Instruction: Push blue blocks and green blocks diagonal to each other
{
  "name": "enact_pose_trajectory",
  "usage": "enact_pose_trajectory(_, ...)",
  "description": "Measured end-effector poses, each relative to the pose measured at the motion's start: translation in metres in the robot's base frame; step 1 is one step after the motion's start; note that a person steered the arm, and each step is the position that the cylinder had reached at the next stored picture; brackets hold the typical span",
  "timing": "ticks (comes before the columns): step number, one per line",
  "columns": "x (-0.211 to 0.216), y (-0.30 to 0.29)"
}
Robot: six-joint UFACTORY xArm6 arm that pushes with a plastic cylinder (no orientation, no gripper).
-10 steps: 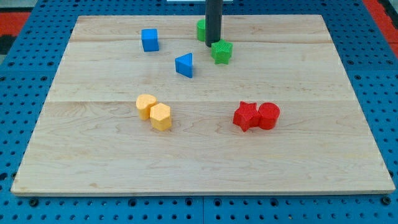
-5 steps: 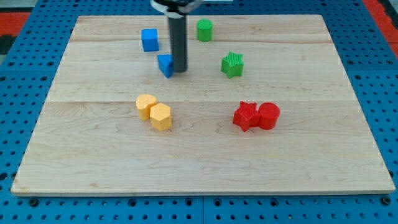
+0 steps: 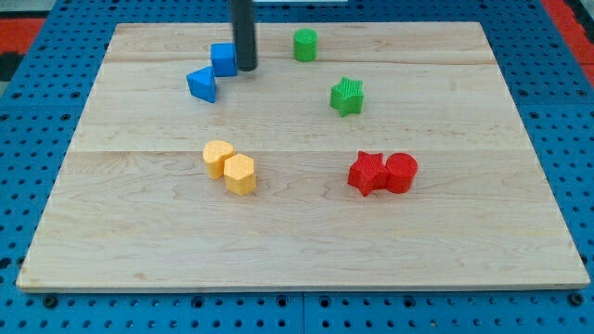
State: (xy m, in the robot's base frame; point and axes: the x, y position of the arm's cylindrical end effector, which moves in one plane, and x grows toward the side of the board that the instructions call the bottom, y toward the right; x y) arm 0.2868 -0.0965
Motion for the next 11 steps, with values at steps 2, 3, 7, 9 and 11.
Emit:
enact_pose_trajectory(2, 0.039, 0.041)
enact_pose_trajectory(3, 0.087, 0.069)
enact_pose_trajectory(7, 0.024, 0.109)
enact_pose_trajectory(9, 0.063, 0.081)
enact_pose_trajectory(11, -0.007, 0.096)
